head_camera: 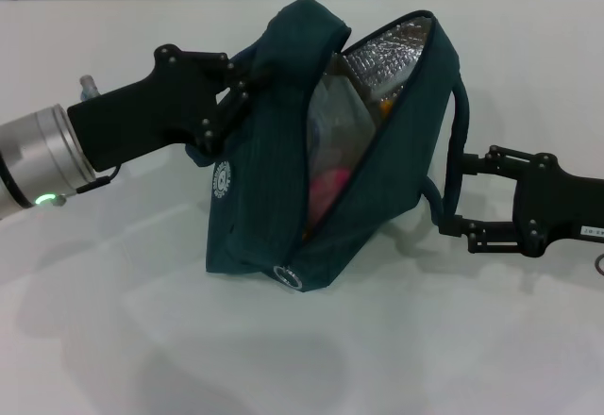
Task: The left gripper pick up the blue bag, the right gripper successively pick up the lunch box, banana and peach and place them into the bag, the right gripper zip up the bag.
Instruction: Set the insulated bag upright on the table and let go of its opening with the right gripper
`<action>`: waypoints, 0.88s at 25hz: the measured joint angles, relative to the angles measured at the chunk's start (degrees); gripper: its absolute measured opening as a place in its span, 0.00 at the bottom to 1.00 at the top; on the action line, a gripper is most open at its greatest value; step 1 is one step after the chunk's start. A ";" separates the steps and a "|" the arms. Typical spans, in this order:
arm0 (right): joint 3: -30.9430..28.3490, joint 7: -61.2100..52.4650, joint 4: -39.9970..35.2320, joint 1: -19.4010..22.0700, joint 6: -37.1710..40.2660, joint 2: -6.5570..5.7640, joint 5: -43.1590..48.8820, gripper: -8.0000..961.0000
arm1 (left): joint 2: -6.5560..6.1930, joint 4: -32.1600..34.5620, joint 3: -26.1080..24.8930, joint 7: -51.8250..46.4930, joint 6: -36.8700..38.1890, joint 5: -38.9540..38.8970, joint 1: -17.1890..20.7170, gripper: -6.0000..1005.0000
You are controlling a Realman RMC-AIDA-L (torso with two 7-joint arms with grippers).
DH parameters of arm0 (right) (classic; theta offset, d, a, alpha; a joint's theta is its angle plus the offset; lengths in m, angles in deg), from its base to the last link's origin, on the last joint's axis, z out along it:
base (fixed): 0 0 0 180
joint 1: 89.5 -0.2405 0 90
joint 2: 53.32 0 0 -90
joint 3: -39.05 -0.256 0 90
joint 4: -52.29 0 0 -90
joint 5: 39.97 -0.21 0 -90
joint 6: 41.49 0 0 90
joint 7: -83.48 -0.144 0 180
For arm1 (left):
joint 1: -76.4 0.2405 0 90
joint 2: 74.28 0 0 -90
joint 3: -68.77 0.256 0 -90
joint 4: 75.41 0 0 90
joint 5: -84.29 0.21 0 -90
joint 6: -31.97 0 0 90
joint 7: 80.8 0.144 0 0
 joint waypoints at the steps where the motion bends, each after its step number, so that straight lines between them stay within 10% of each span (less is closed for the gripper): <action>1: -0.01 0.00 0.08 -0.25 -0.01 0.04 0.07 0.89 | 0.00 -0.33 -0.02 0.46 0.00 -0.07 0.00 0.04; 14: 2.08 -0.42 0.32 -1.28 1.69 1.07 0.39 0.88 | 0.00 -0.96 -0.08 2.40 0.00 -0.13 0.05 0.04; 22: 3.58 -1.17 0.44 -1.48 1.32 1.34 0.37 0.46 | -0.01 -1.44 -0.17 4.15 0.00 -0.18 0.03 0.04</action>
